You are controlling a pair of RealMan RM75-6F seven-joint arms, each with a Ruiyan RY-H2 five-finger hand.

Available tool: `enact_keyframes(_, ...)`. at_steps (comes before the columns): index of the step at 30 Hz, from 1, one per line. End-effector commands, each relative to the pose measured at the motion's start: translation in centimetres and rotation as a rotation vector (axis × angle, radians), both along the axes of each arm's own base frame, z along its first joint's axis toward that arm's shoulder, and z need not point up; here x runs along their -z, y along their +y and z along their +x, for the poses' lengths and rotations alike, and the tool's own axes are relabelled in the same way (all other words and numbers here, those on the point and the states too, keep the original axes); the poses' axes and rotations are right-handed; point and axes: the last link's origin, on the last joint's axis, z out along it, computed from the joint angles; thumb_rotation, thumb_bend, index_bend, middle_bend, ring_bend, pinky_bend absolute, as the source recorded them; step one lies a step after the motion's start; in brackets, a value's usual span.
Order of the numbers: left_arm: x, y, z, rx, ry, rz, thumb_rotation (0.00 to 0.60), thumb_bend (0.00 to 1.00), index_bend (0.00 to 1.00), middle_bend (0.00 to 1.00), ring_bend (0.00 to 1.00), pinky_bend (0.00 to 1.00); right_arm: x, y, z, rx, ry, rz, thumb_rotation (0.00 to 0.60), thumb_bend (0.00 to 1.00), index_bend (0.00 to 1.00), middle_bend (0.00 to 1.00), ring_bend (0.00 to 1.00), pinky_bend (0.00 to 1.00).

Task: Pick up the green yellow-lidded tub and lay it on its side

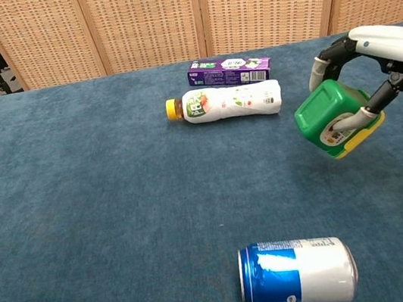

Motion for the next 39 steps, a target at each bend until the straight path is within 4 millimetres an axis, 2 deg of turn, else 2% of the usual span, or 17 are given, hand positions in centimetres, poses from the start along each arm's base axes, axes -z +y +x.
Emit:
enact_keyframes(1,0.0,0.1,-0.1,-0.005,0.001,0.003,0.6,0.0,0.0,0.0,0.0,0.0,1.6,0.1,-2.6,0.097,-0.282,0.02,0.6,0.87,0.59,0.56,0.35,0.03)
enact_keyframes(6,0.2,0.2,-0.1,-0.01,0.009,0.0,0.6,0.0,0.0,0.0,0.0,0.0,2.6,0.0,-3.9,0.094,-0.313,0.009,0.6,0.95,0.59,0.55,0.34,0.03)
enact_keyframes(14,0.7,0.2,0.0,-0.012,0.021,-0.008,0.6,0.0,0.0,0.0,0.0,0.0,4.5,-0.1,-6.3,0.154,-0.334,0.008,0.6,0.97,0.59,0.54,0.3,0.03)
enact_keyframes(16,0.7,0.2,0.0,-0.013,0.022,-0.009,0.6,0.0,0.0,0.0,0.0,0.0,4.7,0.0,-6.7,0.159,-0.329,0.013,0.6,0.97,0.59,0.51,0.28,0.03)
enact_keyframes(19,0.8,0.3,0.0,-0.013,0.024,-0.01,0.6,0.0,0.0,0.0,0.0,0.0,4.8,0.0,-7.2,0.156,-0.317,0.025,0.6,0.96,0.58,0.4,0.19,0.03)
enact_keyframes(20,0.8,0.3,0.0,-0.013,0.023,-0.01,0.6,0.0,0.0,0.0,0.0,0.0,4.8,0.1,-7.3,0.152,-0.312,0.032,0.6,0.95,0.49,0.32,0.14,0.03)
enact_keyframes(21,0.8,0.3,0.0,-0.014,0.021,-0.009,0.6,0.0,0.0,0.0,0.0,0.0,4.7,0.1,-7.5,0.145,-0.301,0.039,0.6,0.92,0.33,0.2,0.08,0.03)
enact_keyframes(22,0.8,0.3,0.0,-0.014,0.02,-0.008,0.6,0.0,0.0,0.0,0.0,0.0,4.7,0.1,-7.7,0.137,-0.285,0.045,0.6,0.88,0.22,0.13,0.04,0.02)
enact_keyframes(23,0.7,0.3,0.0,-0.014,0.019,-0.006,0.6,0.0,0.0,0.0,0.0,0.0,4.6,0.2,-7.7,0.125,-0.269,0.056,0.6,0.81,0.07,0.04,0.01,0.01)
enact_keyframes(24,0.7,0.3,0.0,-0.014,0.018,-0.004,0.6,0.0,0.0,0.0,0.0,0.0,4.6,0.3,-7.8,0.113,-0.26,0.074,0.6,0.71,0.0,0.0,0.0,0.01)
enact_keyframes(27,0.6,0.2,0.1,-0.011,0.015,0.002,0.6,0.0,0.0,0.0,0.0,0.0,3.7,0.6,-7.4,0.073,-0.319,0.09,0.6,0.46,0.0,0.0,0.0,0.0)
enact_keyframes(28,0.5,0.2,0.1,-0.011,0.015,0.002,0.6,0.0,0.0,0.0,0.0,0.0,3.3,0.6,-7.2,0.052,-0.322,0.079,0.6,0.43,0.0,0.0,0.0,0.0)
enact_keyframes(32,0.6,0.2,0.1,-0.006,0.016,-0.001,0.6,0.0,0.0,0.0,0.0,0.0,1.5,1.3,-6.0,-0.057,-0.341,0.029,0.6,0.41,0.0,0.0,0.0,0.0)
enact_keyframes(39,0.4,0.0,0.2,0.002,0.01,0.003,0.6,0.0,0.0,0.0,0.0,0.0,-1.4,2.6,-4.7,-0.149,-0.321,-0.015,0.6,0.4,0.0,0.0,0.0,0.0)
